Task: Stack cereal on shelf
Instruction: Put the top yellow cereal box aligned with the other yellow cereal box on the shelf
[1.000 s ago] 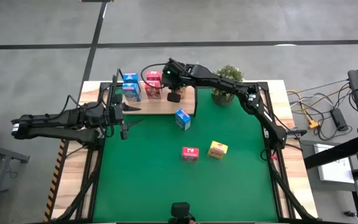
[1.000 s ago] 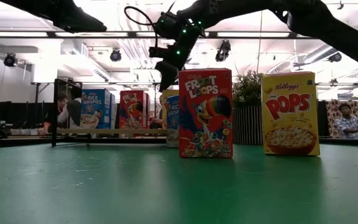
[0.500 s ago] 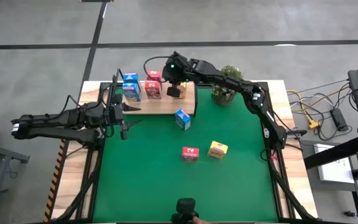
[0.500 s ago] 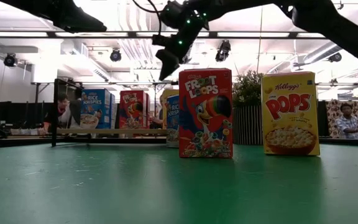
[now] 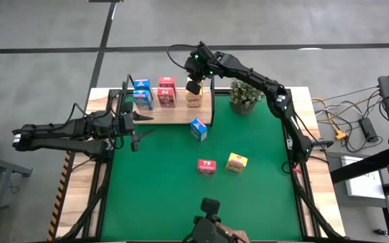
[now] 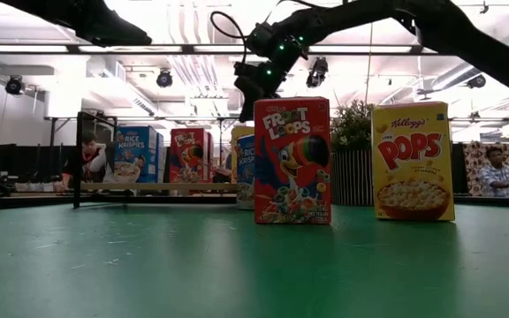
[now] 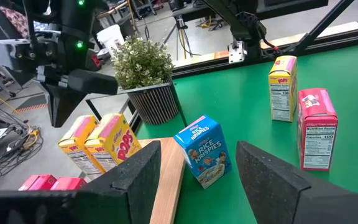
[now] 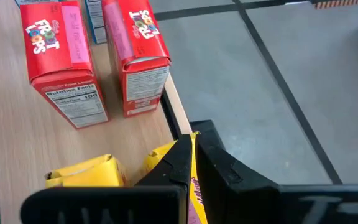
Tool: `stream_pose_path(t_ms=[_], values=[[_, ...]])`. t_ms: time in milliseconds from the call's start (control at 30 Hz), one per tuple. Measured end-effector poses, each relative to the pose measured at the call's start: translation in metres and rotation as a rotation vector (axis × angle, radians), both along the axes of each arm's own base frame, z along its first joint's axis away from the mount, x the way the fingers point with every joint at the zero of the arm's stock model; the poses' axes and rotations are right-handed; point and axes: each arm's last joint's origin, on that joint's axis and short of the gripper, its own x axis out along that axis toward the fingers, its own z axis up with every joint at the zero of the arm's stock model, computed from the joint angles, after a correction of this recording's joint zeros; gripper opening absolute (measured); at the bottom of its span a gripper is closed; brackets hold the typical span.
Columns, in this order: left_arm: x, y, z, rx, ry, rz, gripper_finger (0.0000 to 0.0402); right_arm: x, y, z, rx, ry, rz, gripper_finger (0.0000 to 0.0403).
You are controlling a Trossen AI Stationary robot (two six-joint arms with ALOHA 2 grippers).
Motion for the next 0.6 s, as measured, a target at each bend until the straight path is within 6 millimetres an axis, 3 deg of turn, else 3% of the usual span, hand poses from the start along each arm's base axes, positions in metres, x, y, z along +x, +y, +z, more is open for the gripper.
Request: stream_pose_path(t_ms=[300,600], values=[[0.000,0.000,0.000,0.000,0.000,0.000,0.0192,0.002,-0.001,-0.005,-0.001,0.000,0.008,0.0012],[0.000,0.000,0.000,0.000,0.000,0.000,0.0192,0.006,-0.003,-0.024,0.004,0.009,0.008,0.0012]])
